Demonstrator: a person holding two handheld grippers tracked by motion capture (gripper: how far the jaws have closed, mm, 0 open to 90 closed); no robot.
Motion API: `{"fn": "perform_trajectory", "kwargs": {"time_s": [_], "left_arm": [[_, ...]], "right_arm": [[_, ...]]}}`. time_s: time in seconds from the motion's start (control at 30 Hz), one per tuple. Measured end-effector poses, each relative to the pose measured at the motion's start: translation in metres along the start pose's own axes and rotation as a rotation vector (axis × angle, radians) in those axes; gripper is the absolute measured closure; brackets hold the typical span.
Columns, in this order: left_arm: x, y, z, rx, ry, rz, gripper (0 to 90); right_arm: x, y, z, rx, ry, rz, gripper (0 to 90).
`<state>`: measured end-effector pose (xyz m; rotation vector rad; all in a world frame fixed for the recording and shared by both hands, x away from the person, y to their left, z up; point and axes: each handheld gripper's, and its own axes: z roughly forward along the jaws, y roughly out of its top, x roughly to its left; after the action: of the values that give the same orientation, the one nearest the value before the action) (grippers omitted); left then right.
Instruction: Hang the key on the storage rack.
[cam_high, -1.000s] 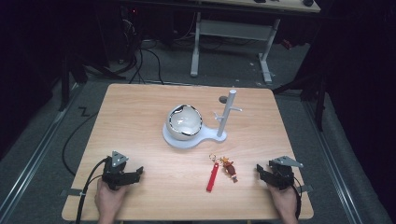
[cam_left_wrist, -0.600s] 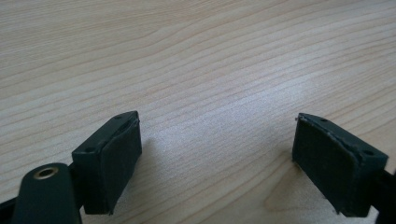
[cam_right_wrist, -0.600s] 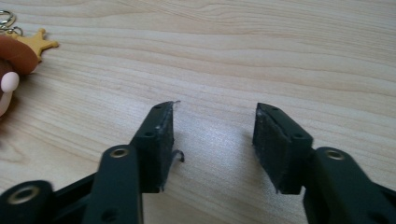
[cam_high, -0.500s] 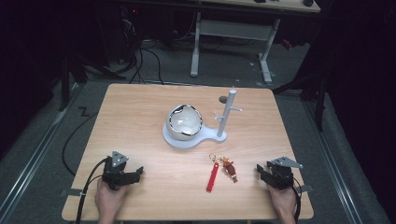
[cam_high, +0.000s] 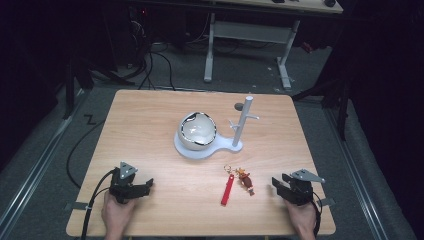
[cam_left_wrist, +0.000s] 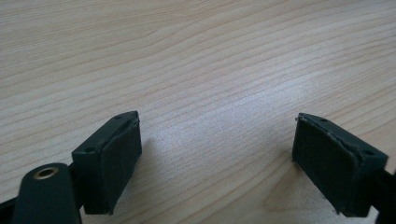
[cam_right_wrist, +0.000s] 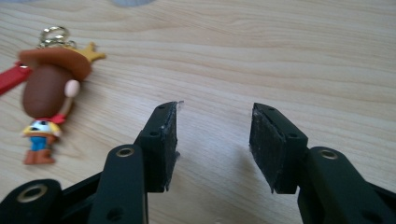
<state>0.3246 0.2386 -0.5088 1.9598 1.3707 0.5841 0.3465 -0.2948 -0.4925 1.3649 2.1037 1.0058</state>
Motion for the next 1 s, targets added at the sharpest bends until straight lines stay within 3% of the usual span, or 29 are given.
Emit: {"fn": "perform_trajectory", "kwargs": {"time_s": [0.5,0.77,1.0], "left_arm": [[0.0,0.0,0.0,0.0,0.0,0.0,16.4],[0.0,0.0,0.0,0.0,0.0,0.0,16.4],[0.0,0.0,0.0,0.0,0.0,0.0,16.3]], "right_arm": [[0.032,0.014,-0.005,-0.044,0.105,-0.061,51.9],[0.049,0.018,0.0,-0.031,0.153,-0.099,51.8],[0.059,0.02,0.009,-0.02,0.191,-0.099,51.6]]}}
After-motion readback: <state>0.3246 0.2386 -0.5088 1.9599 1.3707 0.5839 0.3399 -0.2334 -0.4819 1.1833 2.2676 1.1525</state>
